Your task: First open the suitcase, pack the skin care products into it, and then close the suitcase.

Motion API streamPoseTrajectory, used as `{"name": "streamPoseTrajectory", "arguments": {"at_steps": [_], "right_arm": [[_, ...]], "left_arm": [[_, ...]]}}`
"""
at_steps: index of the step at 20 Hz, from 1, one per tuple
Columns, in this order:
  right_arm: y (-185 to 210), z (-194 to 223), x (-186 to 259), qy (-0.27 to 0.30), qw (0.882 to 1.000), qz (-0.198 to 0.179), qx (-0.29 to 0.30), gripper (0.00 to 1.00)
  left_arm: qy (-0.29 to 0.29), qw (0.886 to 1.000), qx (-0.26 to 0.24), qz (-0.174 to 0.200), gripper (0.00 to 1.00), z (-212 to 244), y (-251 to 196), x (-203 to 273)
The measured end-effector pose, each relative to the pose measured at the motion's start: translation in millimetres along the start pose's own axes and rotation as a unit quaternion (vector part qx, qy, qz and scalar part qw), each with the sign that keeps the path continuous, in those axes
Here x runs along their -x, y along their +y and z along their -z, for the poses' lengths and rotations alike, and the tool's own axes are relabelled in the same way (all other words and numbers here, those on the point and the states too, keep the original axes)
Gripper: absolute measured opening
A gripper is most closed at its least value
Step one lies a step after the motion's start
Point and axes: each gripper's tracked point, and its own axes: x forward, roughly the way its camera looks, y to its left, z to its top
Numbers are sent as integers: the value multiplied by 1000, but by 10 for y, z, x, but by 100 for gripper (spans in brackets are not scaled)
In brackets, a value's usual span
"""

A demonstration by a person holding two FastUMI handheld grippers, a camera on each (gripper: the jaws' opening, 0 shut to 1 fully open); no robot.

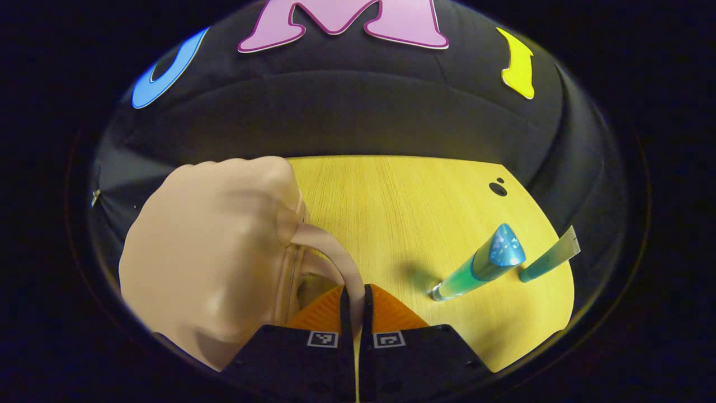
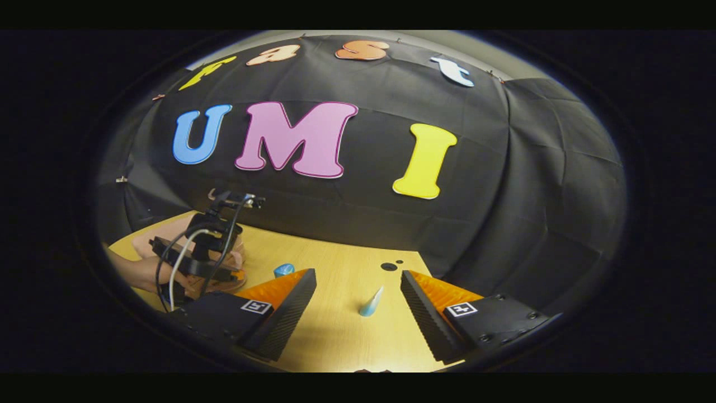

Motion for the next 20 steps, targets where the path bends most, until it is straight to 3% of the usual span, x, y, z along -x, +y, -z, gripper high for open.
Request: {"name": "streamPoseTrajectory", "arguments": {"at_steps": [4,7,13,17,18,20], "right_arm": [[82,-58,-31,-9,1000,-13,-6,96],[190,-76,-65,-10,999,-30,-16,96],[414,-138,-55,-18,998,-54,-19,96],[525,-95,-68,9,998,-50,-48,96],[544,-98,-78,10,998,-46,-45,96],[595,-106,-87,15,998,-50,-44,96]], "left_arm": [[-2,999,39,26,7,-384,94,415],[-30,998,44,25,7,-855,333,830],[-55,997,52,14,7,-1558,1454,1659],[-61,996,20,-57,7,-1696,2734,1922],[-62,995,9,-74,11,-1684,3023,1920],[-72,989,-22,-124,7,-1630,3643,1896]]}}
